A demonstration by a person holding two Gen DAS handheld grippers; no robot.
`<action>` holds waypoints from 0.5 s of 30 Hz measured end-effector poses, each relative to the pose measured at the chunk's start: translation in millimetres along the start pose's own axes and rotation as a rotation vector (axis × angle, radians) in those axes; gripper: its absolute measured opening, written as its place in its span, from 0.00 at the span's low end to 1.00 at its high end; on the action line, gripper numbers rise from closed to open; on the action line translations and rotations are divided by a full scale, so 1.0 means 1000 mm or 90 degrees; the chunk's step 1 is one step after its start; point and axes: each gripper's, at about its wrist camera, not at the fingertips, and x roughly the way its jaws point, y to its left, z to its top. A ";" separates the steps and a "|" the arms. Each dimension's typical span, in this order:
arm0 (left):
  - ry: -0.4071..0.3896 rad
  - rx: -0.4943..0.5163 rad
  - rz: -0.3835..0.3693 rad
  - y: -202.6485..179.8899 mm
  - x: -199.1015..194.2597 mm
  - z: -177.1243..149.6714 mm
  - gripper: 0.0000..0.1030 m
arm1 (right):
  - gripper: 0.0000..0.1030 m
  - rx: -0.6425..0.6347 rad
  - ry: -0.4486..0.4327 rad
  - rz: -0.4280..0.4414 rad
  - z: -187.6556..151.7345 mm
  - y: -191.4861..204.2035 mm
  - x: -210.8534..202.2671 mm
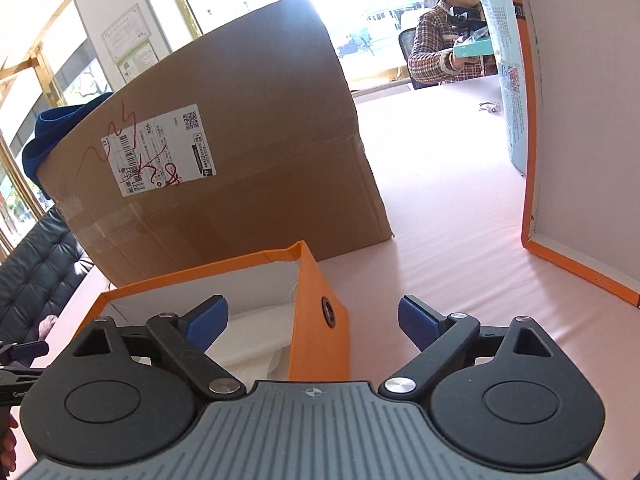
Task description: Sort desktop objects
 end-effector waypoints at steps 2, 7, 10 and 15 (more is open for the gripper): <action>-0.015 0.005 0.006 -0.005 -0.004 0.002 0.88 | 0.89 0.002 0.000 0.010 0.000 -0.003 -0.003; -0.061 0.012 0.004 -0.025 -0.024 0.011 0.88 | 0.89 0.006 -0.010 0.022 0.001 -0.013 -0.013; -0.082 0.007 -0.037 -0.044 -0.031 0.016 0.88 | 0.90 0.005 -0.025 0.018 0.001 -0.020 -0.022; -0.089 0.052 -0.116 -0.097 -0.035 0.021 0.88 | 0.90 0.019 -0.042 0.009 0.002 -0.039 -0.036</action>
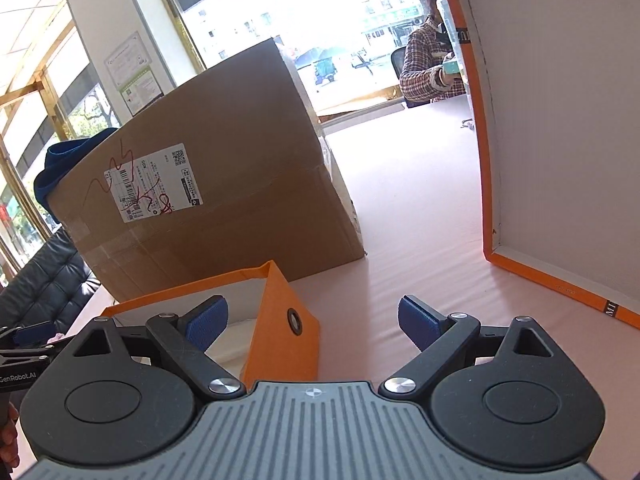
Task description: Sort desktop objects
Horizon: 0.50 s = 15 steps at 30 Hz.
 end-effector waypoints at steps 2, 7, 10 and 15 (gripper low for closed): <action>-0.003 0.031 -0.020 -0.024 0.004 0.003 0.88 | 0.90 0.005 -0.005 -0.009 0.000 -0.011 -0.007; -0.019 0.073 -0.099 -0.080 0.010 0.011 0.88 | 0.90 0.023 -0.025 -0.045 0.001 -0.045 -0.026; -0.022 0.074 -0.160 -0.114 0.017 0.016 0.88 | 0.90 0.042 -0.037 -0.078 0.002 -0.071 -0.039; 0.012 0.069 -0.272 -0.181 0.040 0.018 0.88 | 0.90 0.076 -0.053 -0.137 0.002 -0.115 -0.063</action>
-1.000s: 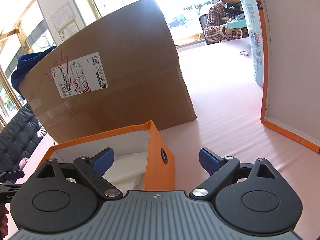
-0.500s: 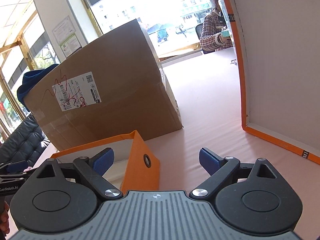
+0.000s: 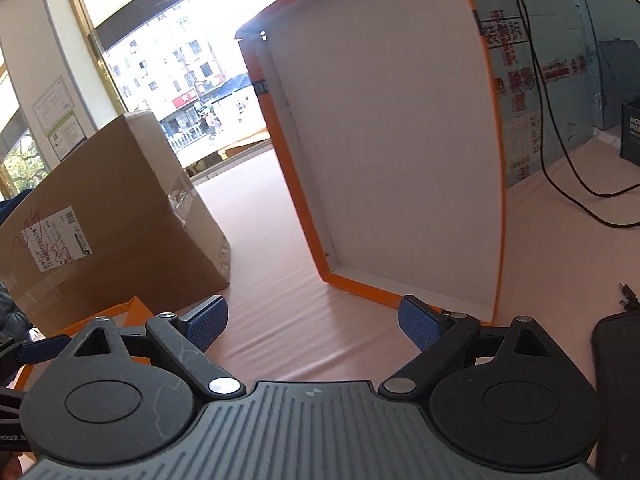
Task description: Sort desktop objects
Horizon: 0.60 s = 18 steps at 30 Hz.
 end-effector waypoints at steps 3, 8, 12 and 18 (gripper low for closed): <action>0.006 -0.003 -0.068 -0.030 0.023 0.001 0.88 | 0.91 0.022 -0.003 -0.029 0.003 -0.024 -0.007; 0.011 -0.014 -0.123 -0.057 0.053 -0.013 1.00 | 0.95 0.017 -0.027 -0.082 0.011 -0.052 -0.021; 0.047 -0.016 -0.125 -0.058 0.078 -0.032 1.00 | 0.99 0.001 -0.051 -0.117 0.017 -0.068 -0.023; 0.069 -0.057 -0.096 -0.038 0.102 -0.048 1.00 | 1.00 -0.010 -0.053 -0.123 0.029 -0.081 -0.001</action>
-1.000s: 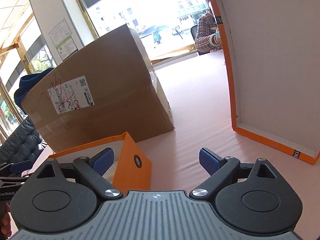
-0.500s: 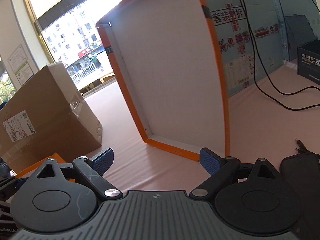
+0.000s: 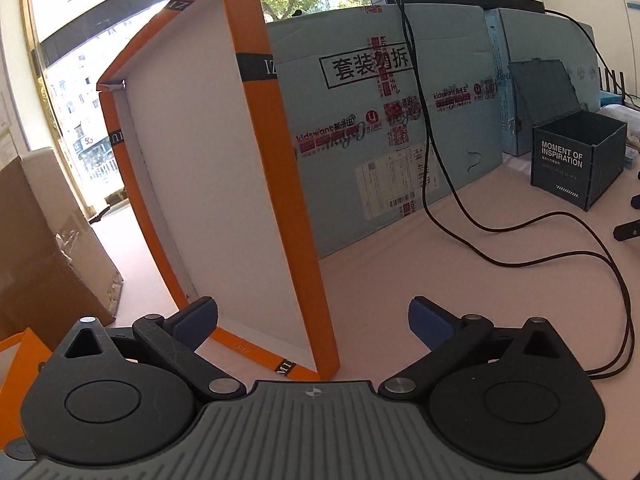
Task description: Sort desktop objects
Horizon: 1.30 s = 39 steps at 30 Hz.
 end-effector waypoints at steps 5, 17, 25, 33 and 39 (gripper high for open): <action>-0.027 0.005 0.023 0.005 0.003 -0.005 1.00 | 1.00 -0.010 0.005 0.004 0.001 0.008 0.019; -0.029 0.094 0.078 -0.010 0.010 -0.012 1.00 | 0.96 -0.053 -0.097 -0.058 0.011 0.027 0.047; -0.029 0.091 0.077 -0.009 0.011 -0.012 1.00 | 0.56 -0.002 -0.066 -0.050 0.021 0.031 0.058; -0.029 0.092 0.077 -0.008 0.012 -0.012 1.00 | 0.28 -0.046 -0.077 -0.018 0.020 0.040 0.045; -0.033 0.084 0.072 -0.006 0.011 -0.011 1.00 | 0.18 -0.147 -0.118 -0.028 0.016 0.059 0.016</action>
